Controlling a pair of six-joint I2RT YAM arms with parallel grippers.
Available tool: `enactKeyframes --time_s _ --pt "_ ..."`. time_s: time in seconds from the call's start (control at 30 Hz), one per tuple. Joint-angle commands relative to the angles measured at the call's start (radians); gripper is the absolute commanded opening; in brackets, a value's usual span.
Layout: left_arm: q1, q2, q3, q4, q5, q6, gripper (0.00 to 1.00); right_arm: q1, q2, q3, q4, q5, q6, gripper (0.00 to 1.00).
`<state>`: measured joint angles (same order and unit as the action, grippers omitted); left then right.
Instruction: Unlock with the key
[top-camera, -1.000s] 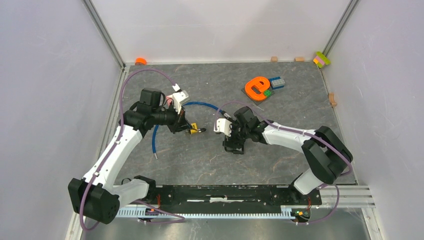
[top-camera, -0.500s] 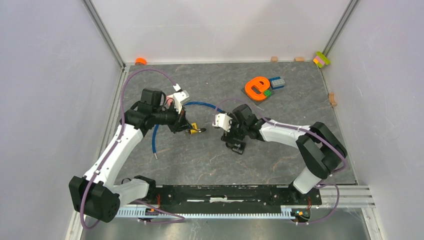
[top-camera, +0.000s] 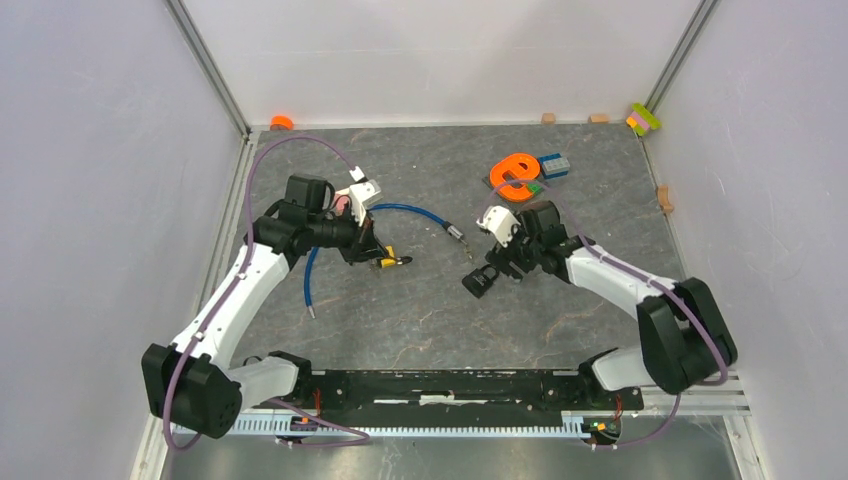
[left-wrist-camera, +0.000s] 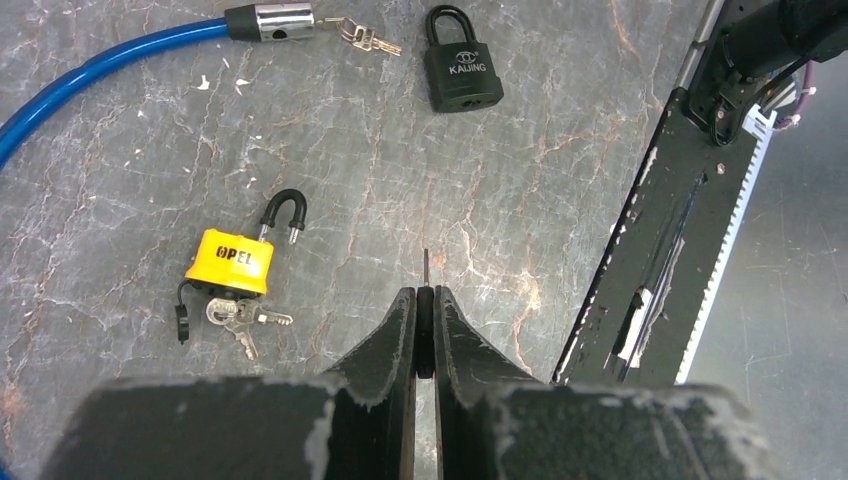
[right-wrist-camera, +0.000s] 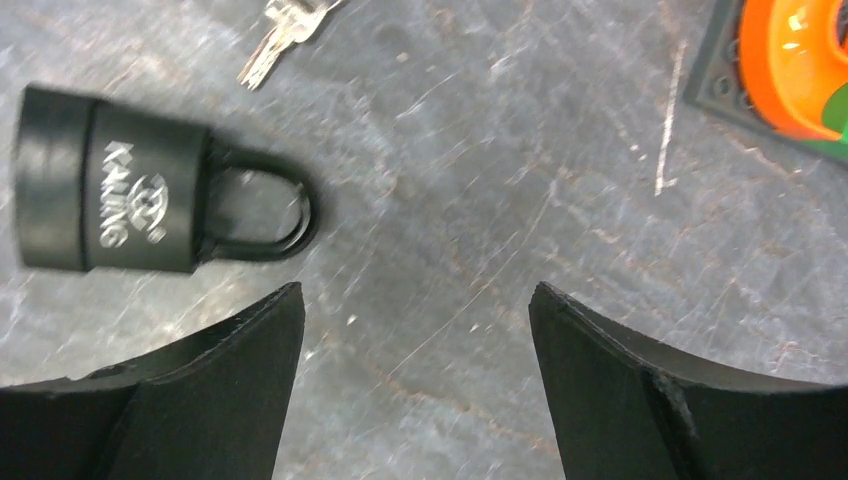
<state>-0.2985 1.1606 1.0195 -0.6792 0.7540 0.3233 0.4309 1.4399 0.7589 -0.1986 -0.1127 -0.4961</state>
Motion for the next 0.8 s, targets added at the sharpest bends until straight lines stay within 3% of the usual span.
enactKeyframes --time_s 0.0,0.17,0.37,0.5,0.77 --pt "-0.001 0.016 0.025 0.053 0.052 0.034 0.03 0.006 -0.113 -0.064 -0.056 -0.098 -0.042 0.88" --pt "-0.001 0.051 0.024 0.087 0.082 0.029 0.02 0.006 -0.176 -0.049 -0.121 -0.241 -0.203 0.98" --pt "-0.001 0.070 0.022 0.091 0.113 0.031 0.02 0.008 -0.098 -0.003 -0.182 -0.353 -0.485 0.98" --pt "-0.001 0.059 0.007 0.093 0.123 0.031 0.02 0.015 0.057 0.123 -0.287 -0.375 -0.559 0.98" --pt "-0.001 0.057 0.010 0.093 0.126 0.029 0.02 0.088 0.142 0.184 -0.312 -0.318 -0.654 0.98"
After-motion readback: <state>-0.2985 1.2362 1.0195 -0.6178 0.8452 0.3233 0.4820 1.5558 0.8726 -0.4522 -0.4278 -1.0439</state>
